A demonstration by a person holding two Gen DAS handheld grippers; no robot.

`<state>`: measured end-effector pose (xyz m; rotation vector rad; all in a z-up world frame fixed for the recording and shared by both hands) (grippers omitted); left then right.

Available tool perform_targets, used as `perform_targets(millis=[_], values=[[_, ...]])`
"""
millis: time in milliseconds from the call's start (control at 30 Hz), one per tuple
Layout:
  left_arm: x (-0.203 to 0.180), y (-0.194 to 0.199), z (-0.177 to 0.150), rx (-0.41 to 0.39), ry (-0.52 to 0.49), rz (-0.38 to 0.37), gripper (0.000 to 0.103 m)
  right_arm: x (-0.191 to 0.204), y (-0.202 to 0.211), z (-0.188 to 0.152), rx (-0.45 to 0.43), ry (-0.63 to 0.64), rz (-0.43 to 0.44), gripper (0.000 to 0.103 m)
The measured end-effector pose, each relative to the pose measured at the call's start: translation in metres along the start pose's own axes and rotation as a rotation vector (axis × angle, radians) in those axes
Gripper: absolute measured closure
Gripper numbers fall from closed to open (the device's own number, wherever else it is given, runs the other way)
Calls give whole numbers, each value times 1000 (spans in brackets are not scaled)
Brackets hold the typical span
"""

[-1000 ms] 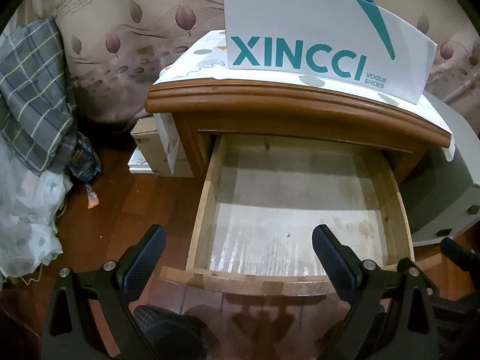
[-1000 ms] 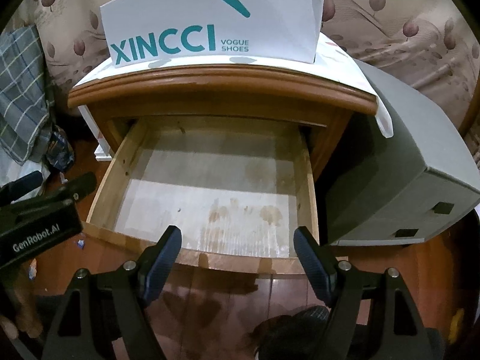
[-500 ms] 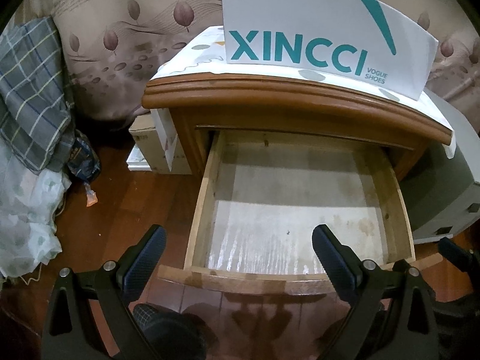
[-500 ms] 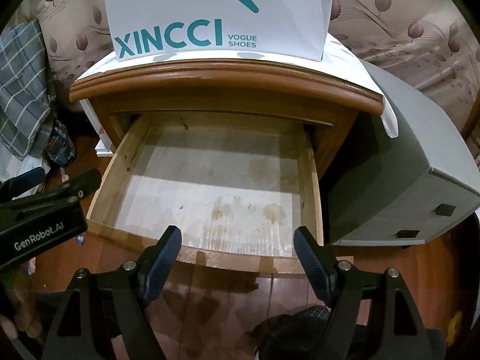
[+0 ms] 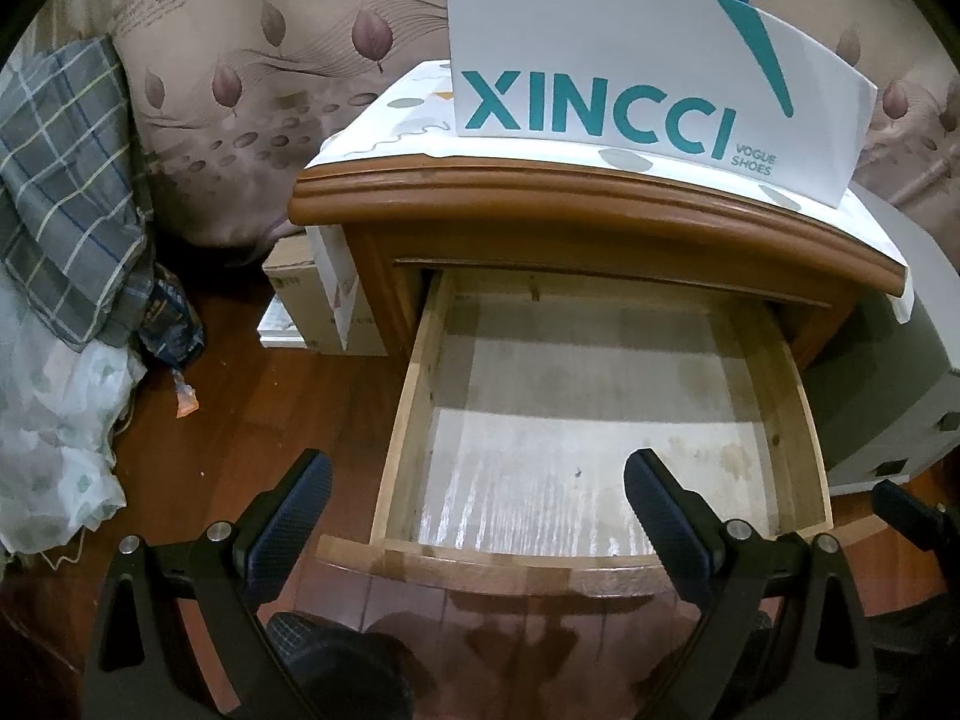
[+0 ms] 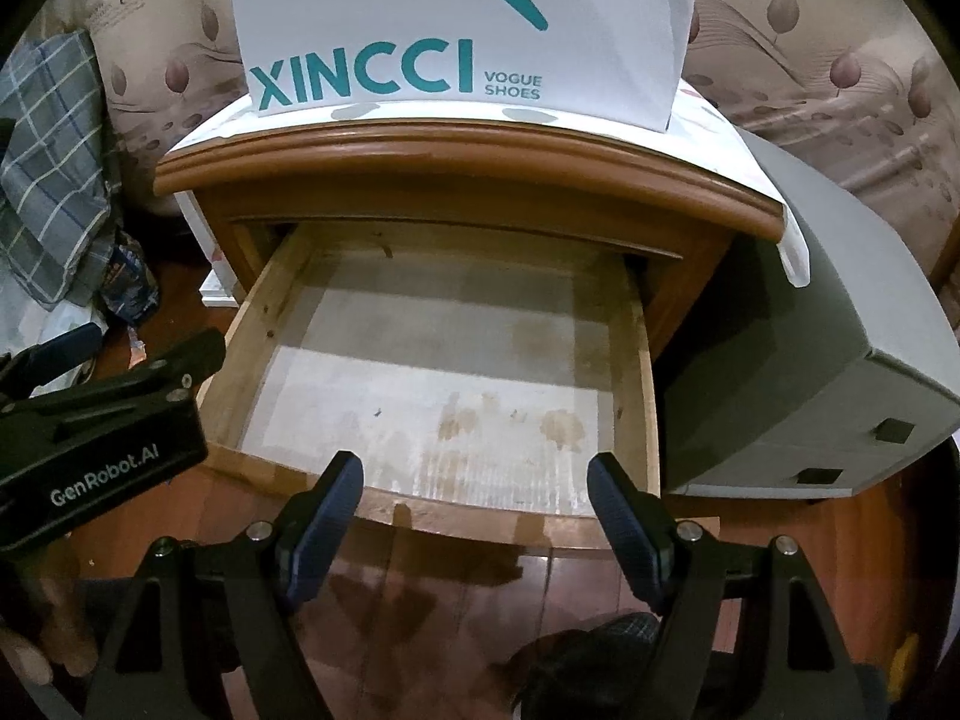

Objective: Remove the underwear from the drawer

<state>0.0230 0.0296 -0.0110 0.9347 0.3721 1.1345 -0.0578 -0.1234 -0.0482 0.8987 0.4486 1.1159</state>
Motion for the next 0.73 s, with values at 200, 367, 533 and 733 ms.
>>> perform_targets(millis=[200,367,533,733], values=[[0,-2,1,9,9,-5,6,-3,-1,1,6,-10,-2,24],[0,-5,-1,25,-3,11,6,-3,-1,1,5,-15,0,24],[1,-5,-3,17,10,-38,6,-2,-1,0,6,-18,10,24],[1,-4,-1,21,14,-22,6,1,-3,-2,13,-9,4,24]])
Point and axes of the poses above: each gripper's, at about its wrist camera, not at the fingertips, and y roughly against the way its jaws point, x to its left, z to its top, the point moved 6 cm from there along -y, roughly the way its jaws point, and after that the axes turned 15 degrees about -y, right-handed, at the moved point
